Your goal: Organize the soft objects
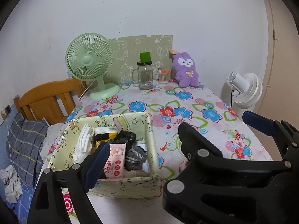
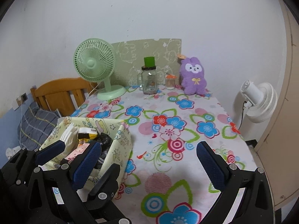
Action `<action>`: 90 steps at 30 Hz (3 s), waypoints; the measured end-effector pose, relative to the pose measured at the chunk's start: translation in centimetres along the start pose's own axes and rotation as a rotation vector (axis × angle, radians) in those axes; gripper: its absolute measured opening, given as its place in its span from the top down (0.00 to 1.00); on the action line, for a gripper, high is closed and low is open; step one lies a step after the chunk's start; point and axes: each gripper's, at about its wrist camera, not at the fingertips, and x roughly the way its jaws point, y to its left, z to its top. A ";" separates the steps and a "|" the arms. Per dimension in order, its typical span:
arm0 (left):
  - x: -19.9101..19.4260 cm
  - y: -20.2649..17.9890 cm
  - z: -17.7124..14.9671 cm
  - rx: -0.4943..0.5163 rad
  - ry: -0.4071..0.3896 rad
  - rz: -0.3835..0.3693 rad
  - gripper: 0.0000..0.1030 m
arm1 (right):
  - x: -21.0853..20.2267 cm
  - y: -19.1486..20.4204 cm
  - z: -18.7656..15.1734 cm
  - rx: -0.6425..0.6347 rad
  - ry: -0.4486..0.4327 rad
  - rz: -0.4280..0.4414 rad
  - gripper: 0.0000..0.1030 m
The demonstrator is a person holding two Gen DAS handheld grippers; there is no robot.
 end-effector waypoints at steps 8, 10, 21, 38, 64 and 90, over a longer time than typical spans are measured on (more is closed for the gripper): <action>-2.1 -1.3 0.2 0.017 -0.048 0.000 0.08 | -2.7 -0.9 0.2 -0.005 -0.052 -0.020 0.00; -2.7 -1.5 0.2 0.022 -0.058 -0.004 0.05 | -3.4 -1.0 0.3 -0.009 -0.066 -0.023 0.00; -5.7 -1.8 0.1 0.029 -0.110 -0.020 0.00 | -7.6 -1.9 0.1 -0.008 -0.145 -0.062 0.00; -7.7 -0.5 -0.6 -0.003 -0.130 0.028 0.00 | -11.0 -5.4 -1.3 0.035 -0.187 -0.159 0.00; -8.6 1.6 -0.9 -0.073 -0.151 0.039 0.00 | -11.1 -5.3 -1.8 0.039 -0.173 -0.161 0.00; -8.7 1.7 -0.9 -0.078 -0.153 0.042 0.00 | -11.3 -4.8 -1.7 0.043 -0.177 -0.149 0.00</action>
